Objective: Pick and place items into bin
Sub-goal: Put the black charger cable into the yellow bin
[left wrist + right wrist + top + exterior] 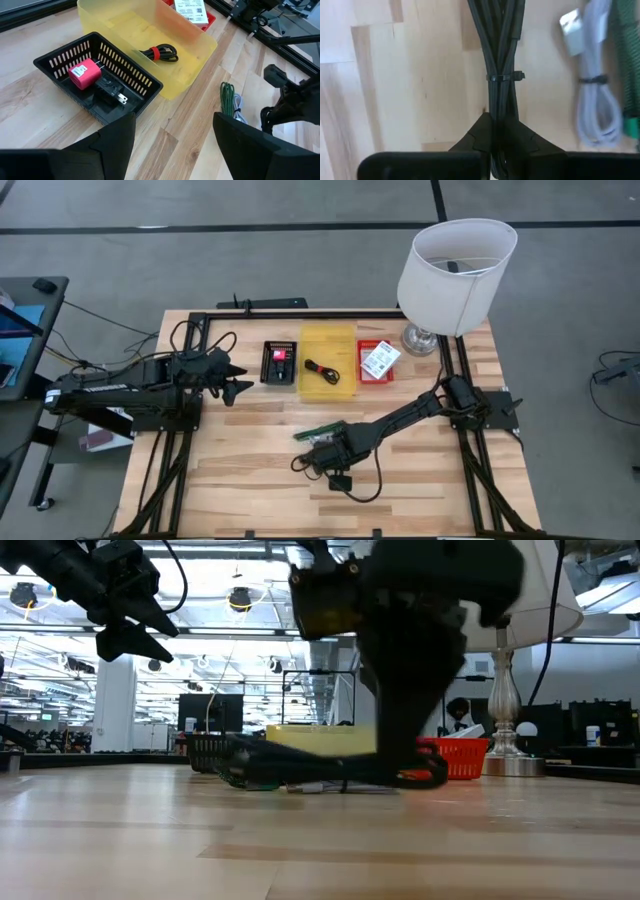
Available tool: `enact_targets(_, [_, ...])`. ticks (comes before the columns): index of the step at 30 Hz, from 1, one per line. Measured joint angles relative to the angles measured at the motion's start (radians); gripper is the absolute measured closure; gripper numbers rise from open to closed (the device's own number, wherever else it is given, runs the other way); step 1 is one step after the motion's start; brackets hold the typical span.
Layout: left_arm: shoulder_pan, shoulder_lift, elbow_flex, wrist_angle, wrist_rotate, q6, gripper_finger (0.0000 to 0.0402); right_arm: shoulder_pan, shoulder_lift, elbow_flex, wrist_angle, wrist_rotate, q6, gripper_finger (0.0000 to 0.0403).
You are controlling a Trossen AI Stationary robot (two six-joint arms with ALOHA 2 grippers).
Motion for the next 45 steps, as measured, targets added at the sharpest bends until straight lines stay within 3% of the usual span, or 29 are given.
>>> enact_targets(12, [0.000,0.000,0.000,0.000,0.000,-0.011,0.0144,-0.038,-0.001,0.159,-0.220,0.070,-0.085,0.0386])
enact_targets(22, [0.000,0.000,0.000,0.000,0.000,-0.011,0.0144,-0.178,-0.002,0.325,-0.400,0.174,-0.186,0.0386])
enact_targets(28, [0.000,0.000,0.000,0.000,0.000,-0.011,0.0144,-0.291,-0.003,0.411,-0.461,0.177,-0.232,0.0386])
enact_targets(39, [0.000,0.000,0.000,0.000,0.000,-0.011,0.0144,-0.491,-0.003,0.438,-0.511,0.192,-0.199,0.0386])
enact_targets(45, [0.000,0.000,0.000,0.000,0.001,-0.011,0.0144,-0.543,-0.003,0.438,-0.503,0.199,-0.129,0.0356])
